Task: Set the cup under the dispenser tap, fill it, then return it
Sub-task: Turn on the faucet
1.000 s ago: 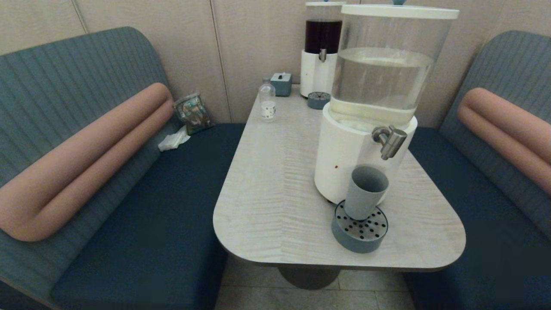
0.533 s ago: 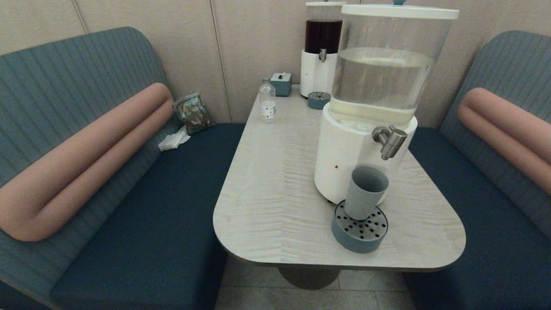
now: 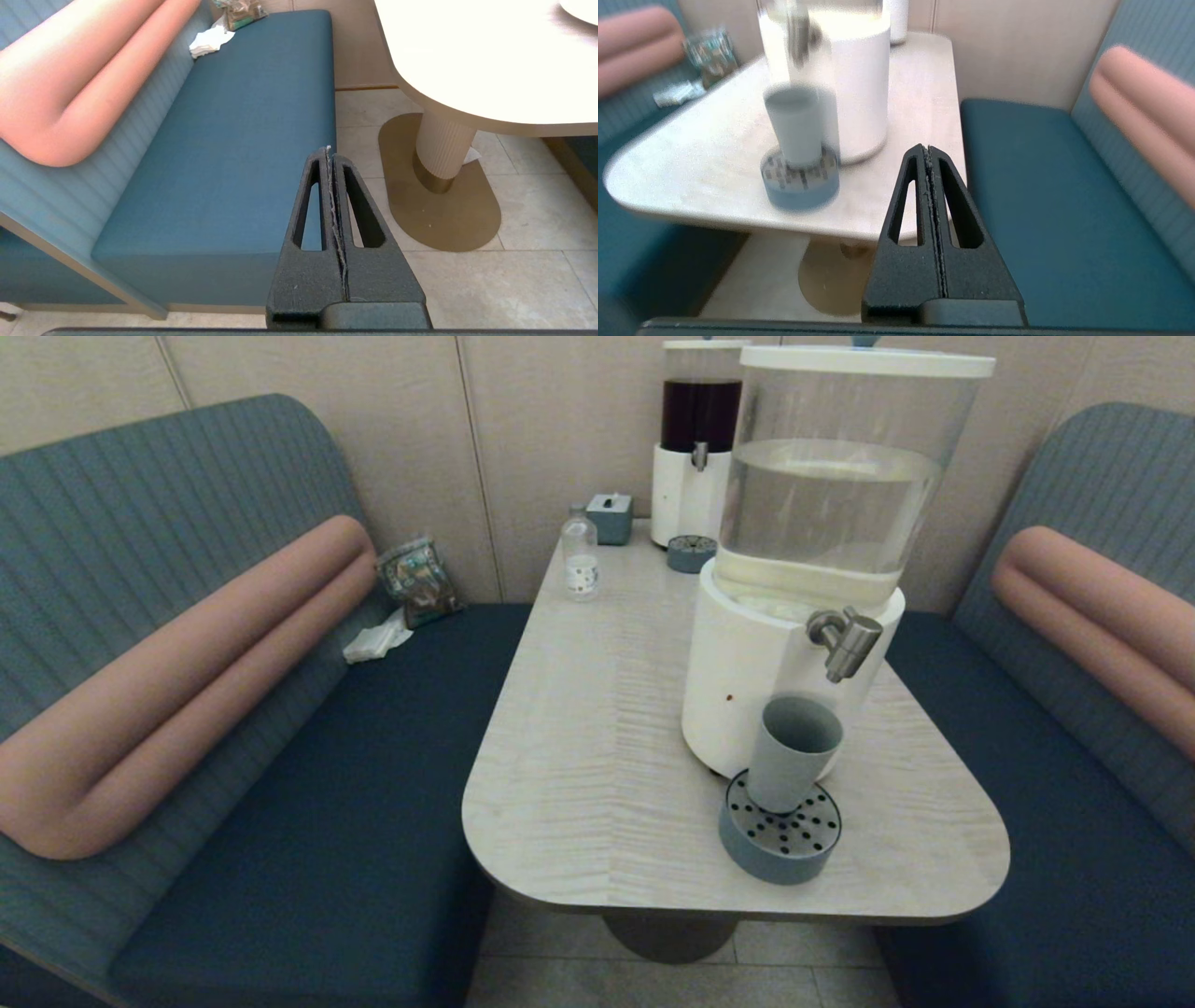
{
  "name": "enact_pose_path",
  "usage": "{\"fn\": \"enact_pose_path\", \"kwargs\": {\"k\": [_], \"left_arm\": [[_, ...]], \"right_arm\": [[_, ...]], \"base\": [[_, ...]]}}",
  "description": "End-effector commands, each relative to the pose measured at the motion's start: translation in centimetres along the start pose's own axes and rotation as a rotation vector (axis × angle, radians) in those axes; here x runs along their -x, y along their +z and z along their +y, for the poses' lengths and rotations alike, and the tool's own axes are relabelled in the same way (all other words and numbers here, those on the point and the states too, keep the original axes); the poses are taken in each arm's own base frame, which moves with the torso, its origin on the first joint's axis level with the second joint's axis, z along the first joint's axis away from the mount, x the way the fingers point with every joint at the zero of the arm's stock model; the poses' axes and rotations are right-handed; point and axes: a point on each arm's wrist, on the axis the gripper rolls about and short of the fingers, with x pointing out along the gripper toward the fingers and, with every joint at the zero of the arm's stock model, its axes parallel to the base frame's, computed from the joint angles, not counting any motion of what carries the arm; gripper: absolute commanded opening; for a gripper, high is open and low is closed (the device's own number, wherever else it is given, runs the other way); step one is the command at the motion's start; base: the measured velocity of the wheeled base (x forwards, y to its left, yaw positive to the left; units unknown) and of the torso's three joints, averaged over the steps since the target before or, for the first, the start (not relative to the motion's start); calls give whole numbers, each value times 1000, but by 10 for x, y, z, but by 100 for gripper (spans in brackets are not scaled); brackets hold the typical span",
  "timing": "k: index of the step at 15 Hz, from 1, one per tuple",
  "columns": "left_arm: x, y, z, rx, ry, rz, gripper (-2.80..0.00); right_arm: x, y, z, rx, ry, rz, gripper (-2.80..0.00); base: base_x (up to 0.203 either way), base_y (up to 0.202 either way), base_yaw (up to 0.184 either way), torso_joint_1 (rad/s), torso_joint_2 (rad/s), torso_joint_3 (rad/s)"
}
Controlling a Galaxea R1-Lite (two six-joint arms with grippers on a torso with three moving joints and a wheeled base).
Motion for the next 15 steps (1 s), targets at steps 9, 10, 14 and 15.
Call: {"fn": "enact_pose_path", "kwargs": {"k": [9,10,14,15], "left_arm": [[0,0,0,-1,0,-1,-280],[0,0,0,-1,1,-1,-280],[0,0,0,1,0,-1,-280],[0,0,0,0,-1,-1,-280]], "right_arm": [[-121,155,-3,-59,-7,145,-280],[-135,161,-3,-62,-5,205,-280],[-204,156,-4,-81,27,483,-280],[-221,153,-4,-88,35,543,-280]], "base": [[0,0,0,0,0,0],[0,0,0,0,0,0],[0,0,0,0,0,0],[0,0,0,0,0,0]]}}
